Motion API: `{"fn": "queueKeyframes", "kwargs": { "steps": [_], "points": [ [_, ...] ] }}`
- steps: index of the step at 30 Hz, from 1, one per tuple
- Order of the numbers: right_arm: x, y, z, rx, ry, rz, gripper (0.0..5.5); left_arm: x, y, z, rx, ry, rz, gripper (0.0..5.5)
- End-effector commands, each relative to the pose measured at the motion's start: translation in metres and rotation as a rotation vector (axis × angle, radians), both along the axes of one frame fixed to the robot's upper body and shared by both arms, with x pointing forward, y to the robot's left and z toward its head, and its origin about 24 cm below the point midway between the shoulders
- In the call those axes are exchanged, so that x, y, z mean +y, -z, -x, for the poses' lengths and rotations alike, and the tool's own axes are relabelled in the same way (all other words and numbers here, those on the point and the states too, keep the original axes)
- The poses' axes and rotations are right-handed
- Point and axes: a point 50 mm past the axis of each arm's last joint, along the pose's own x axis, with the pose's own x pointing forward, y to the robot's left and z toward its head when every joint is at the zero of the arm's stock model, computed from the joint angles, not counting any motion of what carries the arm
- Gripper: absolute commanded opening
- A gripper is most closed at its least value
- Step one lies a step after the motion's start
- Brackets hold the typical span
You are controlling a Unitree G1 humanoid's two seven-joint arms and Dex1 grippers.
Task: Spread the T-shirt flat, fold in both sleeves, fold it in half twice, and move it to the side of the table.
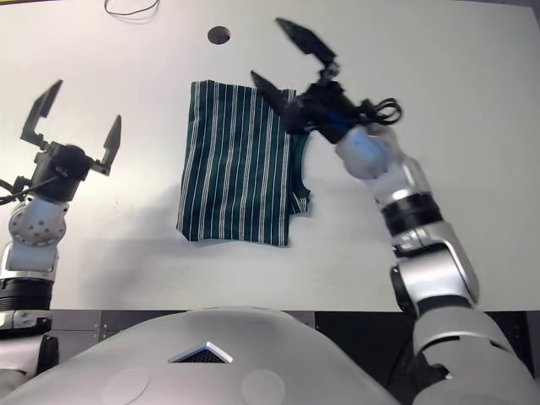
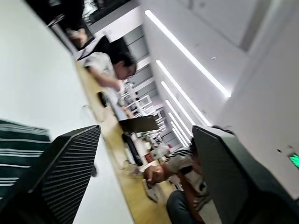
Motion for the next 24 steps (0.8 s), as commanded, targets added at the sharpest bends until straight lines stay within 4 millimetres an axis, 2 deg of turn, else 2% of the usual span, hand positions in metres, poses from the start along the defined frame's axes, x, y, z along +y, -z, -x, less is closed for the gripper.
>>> {"fn": "queueKeyframes", "kwargs": {
  "steps": [1, 4, 6, 11, 16, 19, 24],
  "points": [
    [-0.061, 0.018, 0.054, 0.2, 0.049, 0.307, 3.62, 0.001, 0.004, 0.013, 0.157, 0.245, -0.365, 4.23],
    [-0.081, 0.039, 0.084, 0.362, 0.033, 0.539, 3.62, -0.004, 0.011, 0.024, 0.274, 0.373, -0.474, 4.23],
    [-0.081, 0.047, 0.094, 0.405, -0.005, 0.658, 3.62, -0.006, 0.019, 0.031, 0.353, 0.441, -0.527, 4.23],
    [-0.062, 0.067, 0.085, 0.392, -0.111, 0.832, 3.62, -0.014, 0.037, 0.036, 0.473, 0.567, -0.594, 4.23],
    [-0.041, 0.086, 0.073, 0.386, -0.208, 0.889, 3.62, -0.019, 0.049, 0.032, 0.513, 0.63, -0.605, 4.23],
    [-0.03, 0.094, 0.081, 0.399, -0.302, 0.905, 3.62, -0.027, 0.053, 0.031, 0.519, 0.684, -0.605, 4.23],
    [-0.026, 0.095, 0.086, 0.401, -0.356, 0.915, 3.62, -0.037, 0.058, 0.028, 0.53, 0.754, -0.602, 4.23]
  ]
}}
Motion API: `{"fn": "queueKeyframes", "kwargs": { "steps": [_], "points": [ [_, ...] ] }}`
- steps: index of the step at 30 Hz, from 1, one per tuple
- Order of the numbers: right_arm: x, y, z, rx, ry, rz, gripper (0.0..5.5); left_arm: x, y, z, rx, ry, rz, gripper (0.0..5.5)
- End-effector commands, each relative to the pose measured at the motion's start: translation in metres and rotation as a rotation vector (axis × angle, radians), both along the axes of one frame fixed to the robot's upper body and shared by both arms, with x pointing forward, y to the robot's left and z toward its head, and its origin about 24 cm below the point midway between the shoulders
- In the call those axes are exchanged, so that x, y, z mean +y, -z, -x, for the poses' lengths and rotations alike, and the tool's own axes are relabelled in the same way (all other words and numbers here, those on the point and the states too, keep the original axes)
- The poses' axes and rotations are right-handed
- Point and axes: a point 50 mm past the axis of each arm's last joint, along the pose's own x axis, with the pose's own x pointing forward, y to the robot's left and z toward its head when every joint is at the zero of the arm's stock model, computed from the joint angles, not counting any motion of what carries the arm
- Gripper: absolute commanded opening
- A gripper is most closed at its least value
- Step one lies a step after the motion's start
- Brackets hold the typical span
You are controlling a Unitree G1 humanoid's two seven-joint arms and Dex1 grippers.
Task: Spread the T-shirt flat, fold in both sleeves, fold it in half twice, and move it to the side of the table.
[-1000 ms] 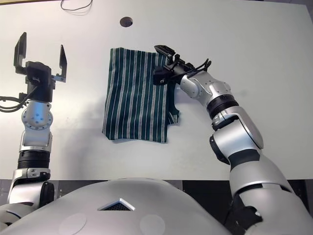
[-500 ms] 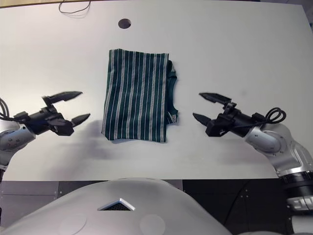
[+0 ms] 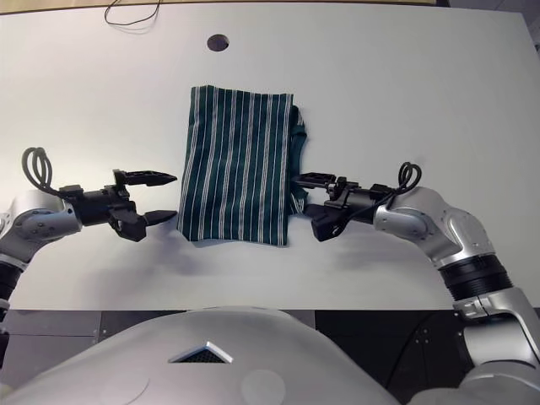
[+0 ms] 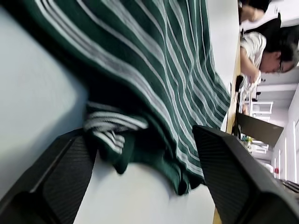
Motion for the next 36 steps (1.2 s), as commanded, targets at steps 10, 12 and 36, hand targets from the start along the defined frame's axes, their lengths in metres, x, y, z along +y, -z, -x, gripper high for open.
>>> {"fn": "queueKeyframes", "kwargs": {
  "steps": [10, 12, 36],
  "points": [
    [0.017, 0.026, -0.001, 0.085, -0.051, 0.057, 3.62, -0.018, 0.038, 0.013, 0.181, 0.152, -0.067, 3.51],
    [0.02, 0.028, -0.005, 0.077, -0.048, 0.048, 3.62, -0.018, 0.039, 0.013, 0.184, 0.157, -0.064, 3.08],
    [0.021, 0.008, -0.005, 0.075, 0.031, -0.178, 0.1, -0.009, 0.035, 0.024, 0.205, 0.063, 0.103, 0.1]
  ]
}}
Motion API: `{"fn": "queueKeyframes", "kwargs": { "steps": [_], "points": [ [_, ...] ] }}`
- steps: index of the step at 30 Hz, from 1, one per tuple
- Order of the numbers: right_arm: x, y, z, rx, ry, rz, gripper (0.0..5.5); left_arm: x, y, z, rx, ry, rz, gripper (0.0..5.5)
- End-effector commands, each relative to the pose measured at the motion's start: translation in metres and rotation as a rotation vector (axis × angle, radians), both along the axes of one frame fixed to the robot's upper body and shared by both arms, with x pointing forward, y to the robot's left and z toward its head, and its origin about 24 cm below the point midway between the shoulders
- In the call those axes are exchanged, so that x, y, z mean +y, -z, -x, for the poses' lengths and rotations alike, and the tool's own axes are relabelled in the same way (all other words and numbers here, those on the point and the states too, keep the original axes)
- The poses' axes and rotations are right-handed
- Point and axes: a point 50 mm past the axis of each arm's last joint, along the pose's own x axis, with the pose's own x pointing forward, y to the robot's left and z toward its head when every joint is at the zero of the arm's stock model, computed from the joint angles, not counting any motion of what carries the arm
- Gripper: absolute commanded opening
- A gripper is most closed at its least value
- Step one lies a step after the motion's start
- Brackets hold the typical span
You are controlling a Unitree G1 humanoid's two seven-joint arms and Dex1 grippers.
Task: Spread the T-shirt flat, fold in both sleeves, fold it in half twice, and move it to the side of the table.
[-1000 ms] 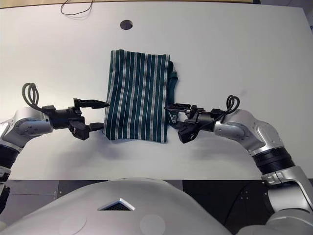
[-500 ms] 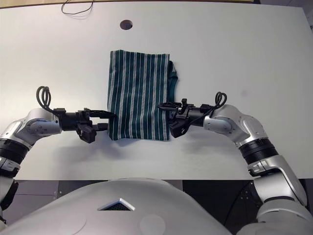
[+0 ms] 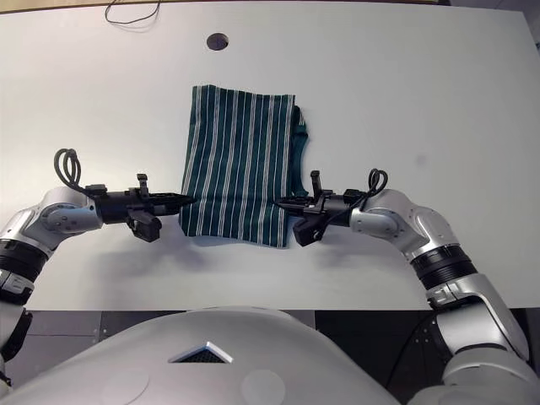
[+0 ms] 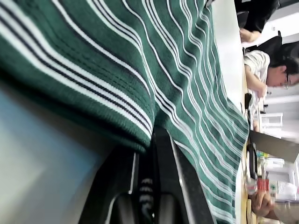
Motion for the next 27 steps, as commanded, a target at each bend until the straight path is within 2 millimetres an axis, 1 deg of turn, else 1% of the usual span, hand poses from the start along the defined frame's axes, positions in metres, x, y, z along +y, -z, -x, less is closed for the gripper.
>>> {"fn": "queueKeyframes", "kwargs": {
  "steps": [1, 4, 7, 10, 12, 14, 16, 17, 19, 24, 27],
  "points": [
    [-0.001, -0.012, 0.006, 0.028, 0.05, -0.101, 0.1, 0.002, 0.017, 0.035, 0.137, 0.017, -0.015, 0.1],
    [-0.003, -0.018, 0.024, 0.111, 0.05, -0.145, 0.1, -0.003, 0.014, 0.056, 0.168, 0.019, 0.039, 0.1],
    [-0.006, -0.024, 0.034, 0.157, 0.067, -0.168, 0.1, -0.007, 0.009, 0.064, 0.172, -0.047, 0.102, 0.1],
    [-0.006, -0.027, 0.025, 0.121, 0.122, -0.194, 0.1, -0.012, 0.002, 0.039, 0.106, -0.215, 0.203, 0.1],
    [-0.002, -0.03, 0.014, 0.083, 0.161, -0.224, 0.1, -0.015, -0.004, 0.019, 0.05, -0.322, 0.268, 0.1],
    [0.0, -0.037, -0.007, 0.012, 0.231, -0.269, 0.1, -0.014, -0.011, -0.003, 0.004, -0.434, 0.324, 0.1],
    [0.0, -0.043, -0.029, -0.053, 0.315, -0.303, 0.1, -0.013, -0.012, -0.019, -0.022, -0.515, 0.332, 0.1],
    [0.0, -0.043, -0.037, -0.071, 0.346, -0.308, 0.1, -0.013, -0.011, -0.024, -0.028, -0.538, 0.324, 0.1],
    [0.001, -0.039, -0.045, -0.082, 0.373, -0.3, 0.1, -0.014, -0.007, -0.03, -0.033, -0.566, 0.305, 0.1],
    [0.003, -0.029, -0.057, -0.089, 0.42, -0.278, 0.1, -0.021, -0.002, -0.041, -0.041, -0.572, 0.262, 0.1],
    [0.0, -0.022, -0.063, -0.086, 0.457, -0.252, 0.1, -0.029, 0.006, -0.049, -0.045, -0.565, 0.224, 0.1]
  ]
}}
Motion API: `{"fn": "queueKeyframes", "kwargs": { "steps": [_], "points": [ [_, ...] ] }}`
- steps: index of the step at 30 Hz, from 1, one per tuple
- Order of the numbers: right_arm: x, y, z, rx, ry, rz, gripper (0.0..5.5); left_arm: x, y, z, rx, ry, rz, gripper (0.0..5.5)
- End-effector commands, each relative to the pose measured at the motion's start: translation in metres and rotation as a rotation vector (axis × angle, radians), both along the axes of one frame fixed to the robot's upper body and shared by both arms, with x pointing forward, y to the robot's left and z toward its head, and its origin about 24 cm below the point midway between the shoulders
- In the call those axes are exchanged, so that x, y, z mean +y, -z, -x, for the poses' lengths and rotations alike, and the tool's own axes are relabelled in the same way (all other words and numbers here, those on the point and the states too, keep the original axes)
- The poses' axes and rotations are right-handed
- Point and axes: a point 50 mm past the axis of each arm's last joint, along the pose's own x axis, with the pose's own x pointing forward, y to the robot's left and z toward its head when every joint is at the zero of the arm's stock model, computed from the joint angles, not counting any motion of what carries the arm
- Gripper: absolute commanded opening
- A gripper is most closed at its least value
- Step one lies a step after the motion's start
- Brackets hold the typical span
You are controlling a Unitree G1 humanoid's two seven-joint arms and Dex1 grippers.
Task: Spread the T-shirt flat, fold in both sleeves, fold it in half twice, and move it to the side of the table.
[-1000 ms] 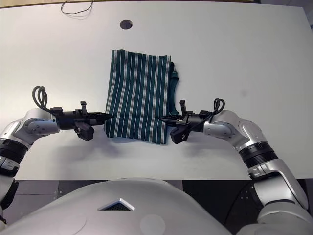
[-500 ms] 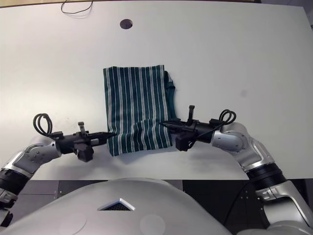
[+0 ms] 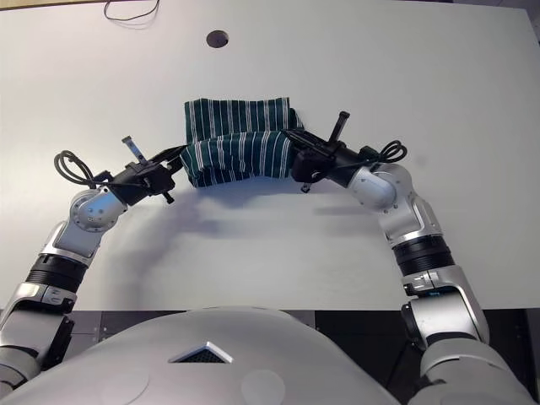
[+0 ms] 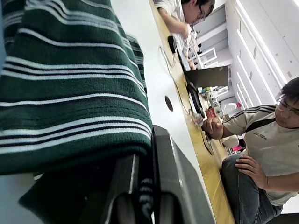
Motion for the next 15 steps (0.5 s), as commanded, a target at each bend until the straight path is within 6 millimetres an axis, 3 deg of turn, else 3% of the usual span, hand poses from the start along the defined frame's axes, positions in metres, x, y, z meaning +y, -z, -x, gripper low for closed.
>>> {"fn": "queueKeyframes", "kwargs": {
  "steps": [1, 4, 7, 11, 15],
  "points": [
    [-0.005, 0.006, -0.012, 0.001, 0.062, 0.033, 0.1, -0.009, 0.007, -0.014, 0.005, -0.007, -0.049, 0.1],
    [-0.007, 0.009, -0.019, -0.003, 0.093, 0.039, 0.1, -0.017, 0.006, -0.027, -0.016, -0.016, -0.047, 0.1],
    [-0.007, 0.009, -0.031, -0.006, 0.134, 0.028, 0.1, -0.017, 0.003, -0.044, -0.024, -0.065, -0.051, 0.62],
    [0.002, 0.015, -0.044, 0.007, 0.143, 0.047, 1.07, -0.01, 0.014, -0.051, 0.029, -0.122, -0.076, 1.36],
    [0.003, 0.019, -0.047, 0.013, 0.147, 0.054, 1.68, -0.014, 0.021, -0.049, 0.043, -0.123, -0.068, 1.89]
  ]
}}
